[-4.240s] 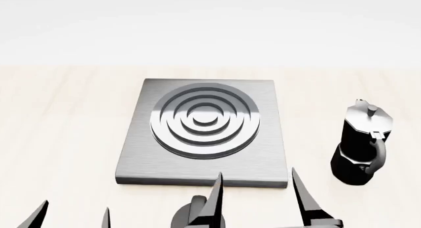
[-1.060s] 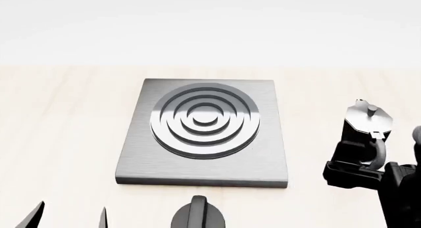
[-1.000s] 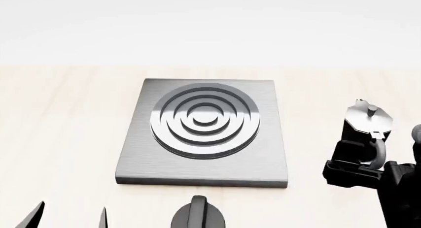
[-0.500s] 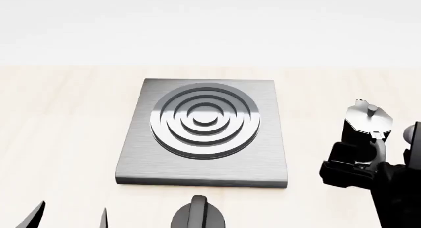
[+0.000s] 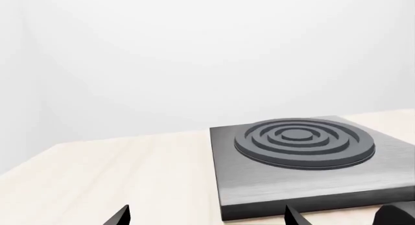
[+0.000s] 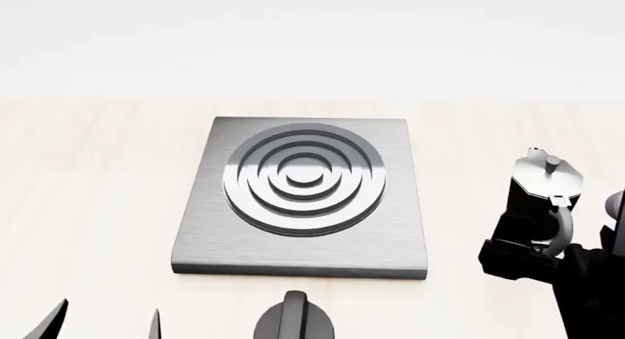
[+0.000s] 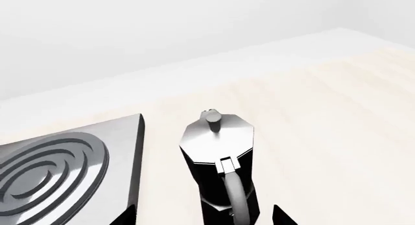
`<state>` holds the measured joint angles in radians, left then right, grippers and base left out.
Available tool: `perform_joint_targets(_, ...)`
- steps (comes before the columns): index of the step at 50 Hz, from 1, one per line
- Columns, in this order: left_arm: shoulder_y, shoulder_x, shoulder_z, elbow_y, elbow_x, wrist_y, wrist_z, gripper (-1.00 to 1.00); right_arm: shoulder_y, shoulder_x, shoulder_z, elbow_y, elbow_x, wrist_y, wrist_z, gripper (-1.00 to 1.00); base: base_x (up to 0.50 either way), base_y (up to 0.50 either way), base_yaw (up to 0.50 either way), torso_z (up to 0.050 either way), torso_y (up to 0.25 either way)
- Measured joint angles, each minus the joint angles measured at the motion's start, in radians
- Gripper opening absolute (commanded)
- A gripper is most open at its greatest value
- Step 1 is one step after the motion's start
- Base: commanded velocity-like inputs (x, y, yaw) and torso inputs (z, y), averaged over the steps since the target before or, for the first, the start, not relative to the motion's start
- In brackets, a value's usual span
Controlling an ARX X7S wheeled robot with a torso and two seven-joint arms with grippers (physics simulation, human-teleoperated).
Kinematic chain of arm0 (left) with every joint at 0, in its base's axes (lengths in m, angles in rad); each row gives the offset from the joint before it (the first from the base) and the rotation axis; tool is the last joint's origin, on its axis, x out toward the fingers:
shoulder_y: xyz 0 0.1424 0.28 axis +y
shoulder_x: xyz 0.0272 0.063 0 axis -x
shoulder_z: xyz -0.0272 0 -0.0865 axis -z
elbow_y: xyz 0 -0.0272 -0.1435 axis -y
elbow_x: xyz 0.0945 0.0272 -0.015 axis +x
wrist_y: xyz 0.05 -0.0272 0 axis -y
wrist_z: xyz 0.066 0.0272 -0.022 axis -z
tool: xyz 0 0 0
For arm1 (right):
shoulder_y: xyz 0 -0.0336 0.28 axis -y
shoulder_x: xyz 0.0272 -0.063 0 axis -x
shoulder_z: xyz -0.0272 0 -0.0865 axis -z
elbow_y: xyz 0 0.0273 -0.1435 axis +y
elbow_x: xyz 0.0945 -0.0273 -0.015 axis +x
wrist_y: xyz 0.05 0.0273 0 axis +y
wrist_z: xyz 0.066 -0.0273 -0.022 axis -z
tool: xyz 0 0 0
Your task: Put the moka pot on the stove.
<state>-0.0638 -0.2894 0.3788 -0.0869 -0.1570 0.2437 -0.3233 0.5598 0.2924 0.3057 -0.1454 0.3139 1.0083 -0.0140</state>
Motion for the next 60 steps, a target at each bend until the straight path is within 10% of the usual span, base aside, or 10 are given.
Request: perform_joint_targets(60,-0.004,-0.010,0.014,0.002,-0.004,-0.006,-0.022,1.00,0.006,0.011,-0.015,0.126,0.012,-0.122,-0.037,1.00,0.00,0.00,0.00,0.000,0.000)
